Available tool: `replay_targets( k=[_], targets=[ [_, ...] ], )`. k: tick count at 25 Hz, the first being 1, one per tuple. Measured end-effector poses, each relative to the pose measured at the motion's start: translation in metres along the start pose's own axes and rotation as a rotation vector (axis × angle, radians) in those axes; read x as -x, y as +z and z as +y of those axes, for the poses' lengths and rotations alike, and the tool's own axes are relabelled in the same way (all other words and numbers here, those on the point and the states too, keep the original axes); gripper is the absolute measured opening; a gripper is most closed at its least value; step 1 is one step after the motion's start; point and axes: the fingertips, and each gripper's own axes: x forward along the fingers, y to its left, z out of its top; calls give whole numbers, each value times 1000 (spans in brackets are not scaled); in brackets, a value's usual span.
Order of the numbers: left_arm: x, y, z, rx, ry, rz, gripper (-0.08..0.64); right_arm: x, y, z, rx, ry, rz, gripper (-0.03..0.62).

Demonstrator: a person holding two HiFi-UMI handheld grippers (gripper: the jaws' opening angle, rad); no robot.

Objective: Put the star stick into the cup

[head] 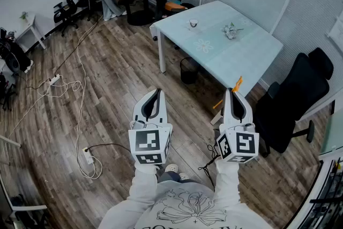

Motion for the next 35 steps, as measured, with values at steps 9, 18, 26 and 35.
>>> replay_targets(
  k=[9,18,26,35],
  targets=[
    [-11,5,11,-13,-5,-14,6,-14,-6,0,-3,-2,7,15],
    [-37,3,32,-28,-2,-34,6,-41,-22,-6,-17,-15,5,15],
    [-62,-7,49,-46,-11,-22,6,-62,-37,-7,-40,-29,17,15],
    [-109,-13,55,-47,-8,-1,6,-107,-51,-22,-35,-13,33,15]
  ],
)
